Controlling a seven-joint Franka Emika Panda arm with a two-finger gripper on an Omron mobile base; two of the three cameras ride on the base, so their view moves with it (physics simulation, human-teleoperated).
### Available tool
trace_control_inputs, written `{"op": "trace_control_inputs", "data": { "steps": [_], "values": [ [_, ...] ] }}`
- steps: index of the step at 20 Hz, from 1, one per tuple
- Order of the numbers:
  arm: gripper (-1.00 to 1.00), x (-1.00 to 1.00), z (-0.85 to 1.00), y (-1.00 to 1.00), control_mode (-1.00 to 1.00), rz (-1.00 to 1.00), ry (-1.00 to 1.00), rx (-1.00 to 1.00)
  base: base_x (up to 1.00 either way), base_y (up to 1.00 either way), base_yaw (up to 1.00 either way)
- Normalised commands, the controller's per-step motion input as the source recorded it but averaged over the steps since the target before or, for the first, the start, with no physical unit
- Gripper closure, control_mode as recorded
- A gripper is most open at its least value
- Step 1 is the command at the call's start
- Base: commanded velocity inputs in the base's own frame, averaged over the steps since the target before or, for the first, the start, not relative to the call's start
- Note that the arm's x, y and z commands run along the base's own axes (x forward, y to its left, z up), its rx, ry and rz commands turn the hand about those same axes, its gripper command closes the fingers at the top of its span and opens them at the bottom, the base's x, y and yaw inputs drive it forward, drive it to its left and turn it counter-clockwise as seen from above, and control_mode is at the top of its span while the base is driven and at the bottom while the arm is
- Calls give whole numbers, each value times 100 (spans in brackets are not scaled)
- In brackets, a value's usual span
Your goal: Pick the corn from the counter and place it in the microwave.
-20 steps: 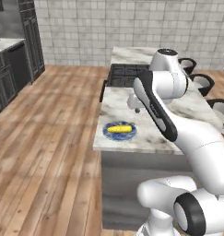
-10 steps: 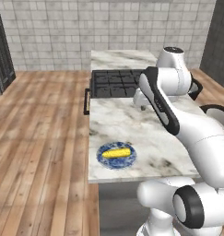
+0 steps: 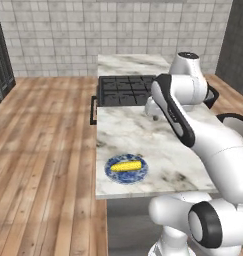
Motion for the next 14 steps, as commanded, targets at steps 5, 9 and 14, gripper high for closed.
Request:
{"op": "trace_control_inputs", "data": {
  "steps": [5, 9, 14],
  "values": [
    [-100, 28, -52, 19, -100, 26, 0, -13, 0, 0, 0],
    [-100, 31, -62, 45, -100, 47, 8, -13, 0, 0, 0],
    [-100, 42, -58, 67, -100, 42, 15, -16, 0, 0, 0]
  ]
}}
